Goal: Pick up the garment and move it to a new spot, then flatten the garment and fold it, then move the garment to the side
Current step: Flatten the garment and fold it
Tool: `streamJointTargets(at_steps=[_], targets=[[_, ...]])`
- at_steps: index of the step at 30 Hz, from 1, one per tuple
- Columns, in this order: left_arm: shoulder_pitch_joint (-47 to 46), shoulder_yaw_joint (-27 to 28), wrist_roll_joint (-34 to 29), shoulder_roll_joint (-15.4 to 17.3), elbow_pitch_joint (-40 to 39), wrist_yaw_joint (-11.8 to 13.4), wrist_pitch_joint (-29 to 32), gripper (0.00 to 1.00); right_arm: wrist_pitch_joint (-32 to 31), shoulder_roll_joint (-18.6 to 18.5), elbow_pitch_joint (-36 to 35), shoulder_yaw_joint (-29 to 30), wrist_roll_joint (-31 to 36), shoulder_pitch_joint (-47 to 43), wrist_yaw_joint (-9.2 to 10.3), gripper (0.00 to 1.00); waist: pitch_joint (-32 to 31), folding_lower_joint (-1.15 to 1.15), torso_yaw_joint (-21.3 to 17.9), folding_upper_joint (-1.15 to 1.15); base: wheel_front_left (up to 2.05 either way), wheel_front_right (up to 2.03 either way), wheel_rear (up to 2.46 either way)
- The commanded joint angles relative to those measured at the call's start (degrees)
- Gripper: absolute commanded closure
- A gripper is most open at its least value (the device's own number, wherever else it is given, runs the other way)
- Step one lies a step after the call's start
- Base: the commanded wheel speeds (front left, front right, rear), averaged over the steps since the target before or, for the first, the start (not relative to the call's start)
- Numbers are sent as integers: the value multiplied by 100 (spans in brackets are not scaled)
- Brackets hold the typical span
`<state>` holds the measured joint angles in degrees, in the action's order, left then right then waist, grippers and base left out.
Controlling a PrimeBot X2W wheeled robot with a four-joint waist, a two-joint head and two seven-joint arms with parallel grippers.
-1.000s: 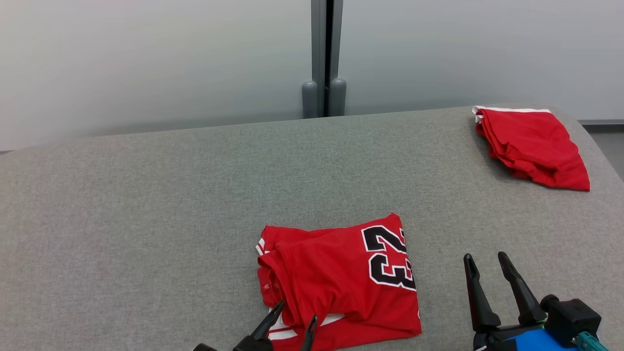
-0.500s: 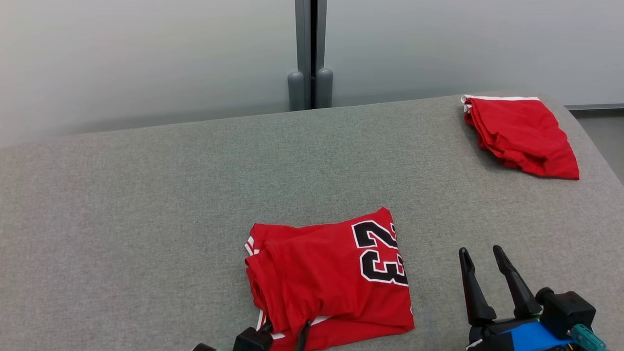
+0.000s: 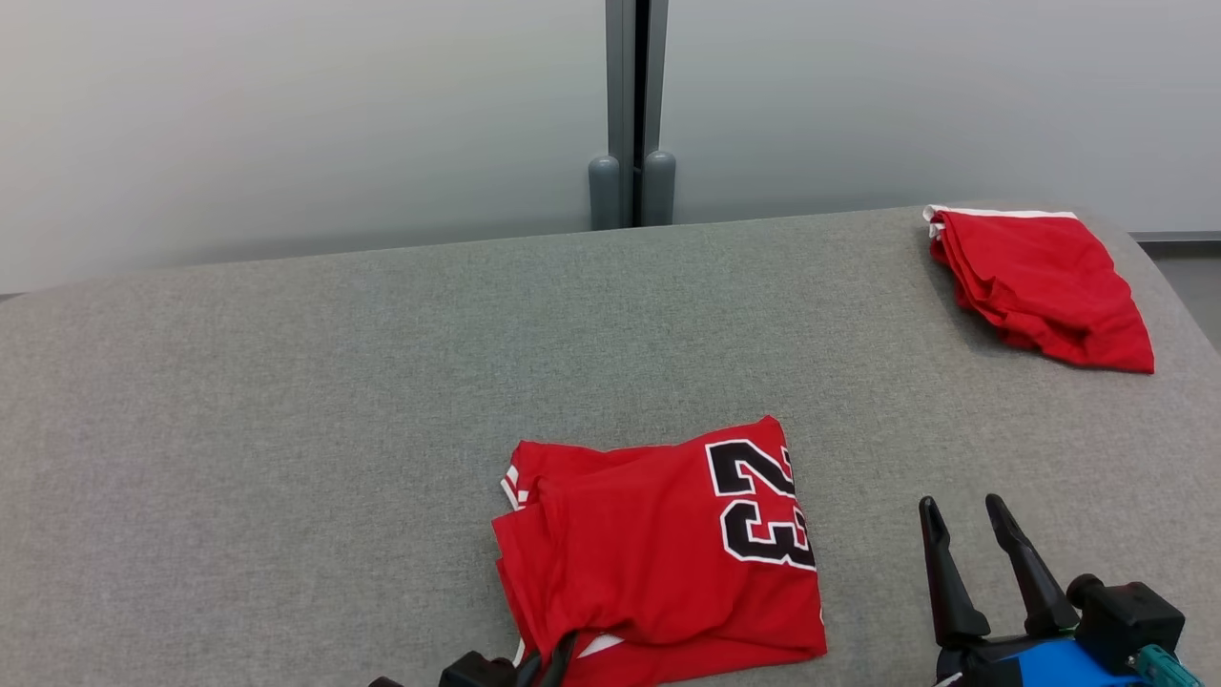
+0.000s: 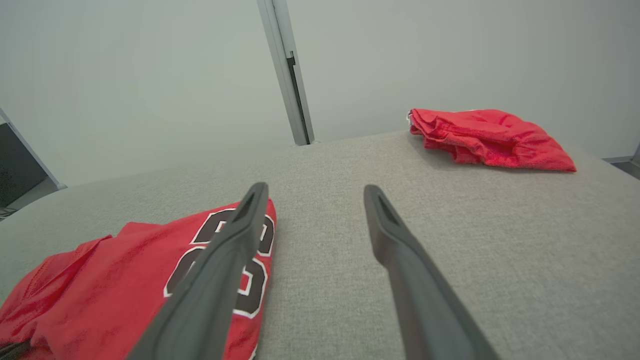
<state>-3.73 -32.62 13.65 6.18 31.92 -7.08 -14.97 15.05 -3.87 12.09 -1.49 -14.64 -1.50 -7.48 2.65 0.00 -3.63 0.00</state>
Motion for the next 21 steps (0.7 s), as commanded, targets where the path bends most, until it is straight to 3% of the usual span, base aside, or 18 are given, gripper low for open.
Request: streamJointTargets(at_steps=[1, 2, 3, 4, 13, 21], targets=[[96, -27, 114, 102, -123, -25, 93, 100, 15, -57, 58, 44, -31, -89, -3, 0, -33, 0, 44, 0, 0, 0, 0], [105, -44, 114, 136, -117, -27, 141, 67, 14, -57, 88, 34, -28, -108, -3, 0, -42, 0, 51, 0, 0, 0, 0], [91, -50, 110, 149, -128, -26, 149, 8, 15, -58, 118, 20, -25, -119, -3, 0, -53, 0, 56, 0, 0, 0, 0], [91, -23, 151, 132, -150, -8, 132, 0, 15, -59, 133, 14, -24, -123, -3, 0, -68, 0, 62, 0, 0, 0, 0], [234, 241, 246, 106, -649, 189, -14, 0, 15, -74, 173, 61, -32, -179, -3, 0, -195, 0, 98, 0, 0, 0, 0], [450, 1223, 195, 179, -1714, 623, -26, 0, 15, -46, -12, 59, -20, -141, -3, 0, -274, 0, 201, 0, 0, 0, 0]])
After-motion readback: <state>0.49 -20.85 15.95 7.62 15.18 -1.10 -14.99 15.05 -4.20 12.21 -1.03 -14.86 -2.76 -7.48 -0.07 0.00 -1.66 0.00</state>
